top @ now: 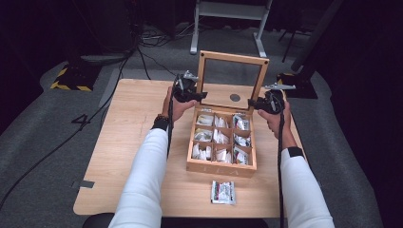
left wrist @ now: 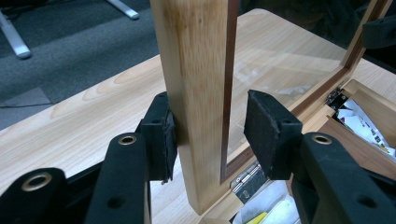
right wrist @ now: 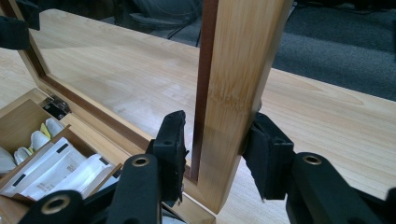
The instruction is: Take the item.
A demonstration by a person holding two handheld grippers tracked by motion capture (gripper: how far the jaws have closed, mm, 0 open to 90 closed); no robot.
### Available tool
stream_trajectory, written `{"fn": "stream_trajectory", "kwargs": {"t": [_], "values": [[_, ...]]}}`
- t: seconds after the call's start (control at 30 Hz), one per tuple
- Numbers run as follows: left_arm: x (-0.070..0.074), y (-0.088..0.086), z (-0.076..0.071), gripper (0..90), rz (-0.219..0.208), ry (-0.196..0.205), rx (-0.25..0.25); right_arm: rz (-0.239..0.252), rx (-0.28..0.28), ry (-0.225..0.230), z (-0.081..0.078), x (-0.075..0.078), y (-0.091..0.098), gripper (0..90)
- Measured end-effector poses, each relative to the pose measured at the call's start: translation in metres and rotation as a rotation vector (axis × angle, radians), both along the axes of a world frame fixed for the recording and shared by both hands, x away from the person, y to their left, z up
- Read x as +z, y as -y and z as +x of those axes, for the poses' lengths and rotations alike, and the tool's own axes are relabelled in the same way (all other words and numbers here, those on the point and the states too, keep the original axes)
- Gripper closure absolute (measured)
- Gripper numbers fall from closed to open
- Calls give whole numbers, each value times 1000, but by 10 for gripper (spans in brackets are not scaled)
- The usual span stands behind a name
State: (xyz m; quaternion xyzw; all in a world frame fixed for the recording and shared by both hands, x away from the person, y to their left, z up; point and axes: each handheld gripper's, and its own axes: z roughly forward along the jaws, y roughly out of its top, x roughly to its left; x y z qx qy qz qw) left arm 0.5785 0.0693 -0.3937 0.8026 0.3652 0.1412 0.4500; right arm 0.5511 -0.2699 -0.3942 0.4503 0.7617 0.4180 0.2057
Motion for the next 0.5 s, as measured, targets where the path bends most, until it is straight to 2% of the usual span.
{"fn": "stream_trajectory", "kwargs": {"t": [0.2, 0.27, 0.5], "values": [[8, 0, -5, 556, 9, 18, 8, 0, -8, 10, -5, 4, -1, 603], [10, -1, -7, 562, 2, 18, 7, 18, -8, 18, -6, 5, 1, 604], [9, -5, -12, 572, -38, 55, -2, 20, 6, 27, -10, 10, 2, 612]]}}
